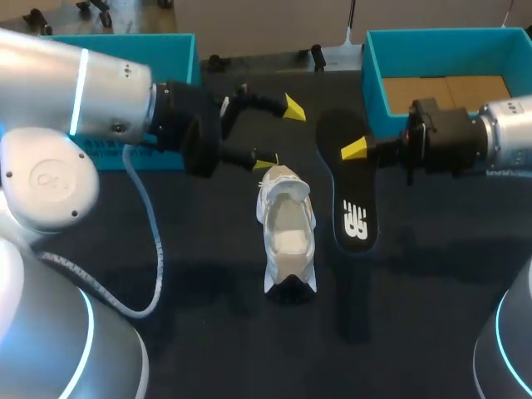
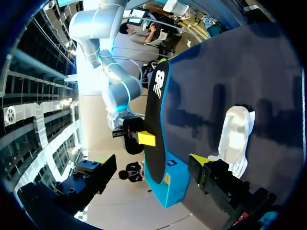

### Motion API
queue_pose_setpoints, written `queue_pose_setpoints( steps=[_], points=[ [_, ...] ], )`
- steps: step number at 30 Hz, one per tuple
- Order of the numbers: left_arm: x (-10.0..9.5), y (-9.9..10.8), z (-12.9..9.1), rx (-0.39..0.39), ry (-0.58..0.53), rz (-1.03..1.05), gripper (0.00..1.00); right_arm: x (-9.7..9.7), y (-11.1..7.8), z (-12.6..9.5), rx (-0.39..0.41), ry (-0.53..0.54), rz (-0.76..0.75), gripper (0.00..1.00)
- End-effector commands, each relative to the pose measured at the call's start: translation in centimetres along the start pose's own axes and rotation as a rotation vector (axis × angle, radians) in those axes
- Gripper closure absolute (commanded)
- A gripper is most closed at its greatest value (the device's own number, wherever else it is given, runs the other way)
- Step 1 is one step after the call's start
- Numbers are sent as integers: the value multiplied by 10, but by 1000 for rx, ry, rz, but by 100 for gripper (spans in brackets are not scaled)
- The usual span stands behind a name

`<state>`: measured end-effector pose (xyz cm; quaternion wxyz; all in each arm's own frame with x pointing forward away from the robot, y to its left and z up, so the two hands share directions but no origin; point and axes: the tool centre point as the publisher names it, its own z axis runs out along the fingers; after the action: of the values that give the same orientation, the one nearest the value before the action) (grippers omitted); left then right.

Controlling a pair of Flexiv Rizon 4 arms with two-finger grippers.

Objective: Take the shoe out of the shoebox, open the shoe tongue, remove and reinsert the insole, then place the shoe into the shoebox

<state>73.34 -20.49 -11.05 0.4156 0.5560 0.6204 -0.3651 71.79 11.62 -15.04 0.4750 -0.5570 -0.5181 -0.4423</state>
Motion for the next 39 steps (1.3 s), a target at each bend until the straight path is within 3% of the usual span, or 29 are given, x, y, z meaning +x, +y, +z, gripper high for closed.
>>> queue_pose_setpoints(
  steps=[1,6,20,32,39],
  points=[
    [4,-1,2,-5,-48,32,0,-1,-2,3,-4,-1,-1,100],
    [12,6,3,-22,-166,14,0,-3,-3,5,-7,2,1,100],
    [34,9,8,-57,-297,78,0,-4,-1,9,4,10,1,100],
    [36,16,21,-66,-454,73,0,4,-1,24,25,36,-32,100],
    [34,20,27,-89,-466,73,0,2,-2,30,30,41,-29,100]
  ],
)
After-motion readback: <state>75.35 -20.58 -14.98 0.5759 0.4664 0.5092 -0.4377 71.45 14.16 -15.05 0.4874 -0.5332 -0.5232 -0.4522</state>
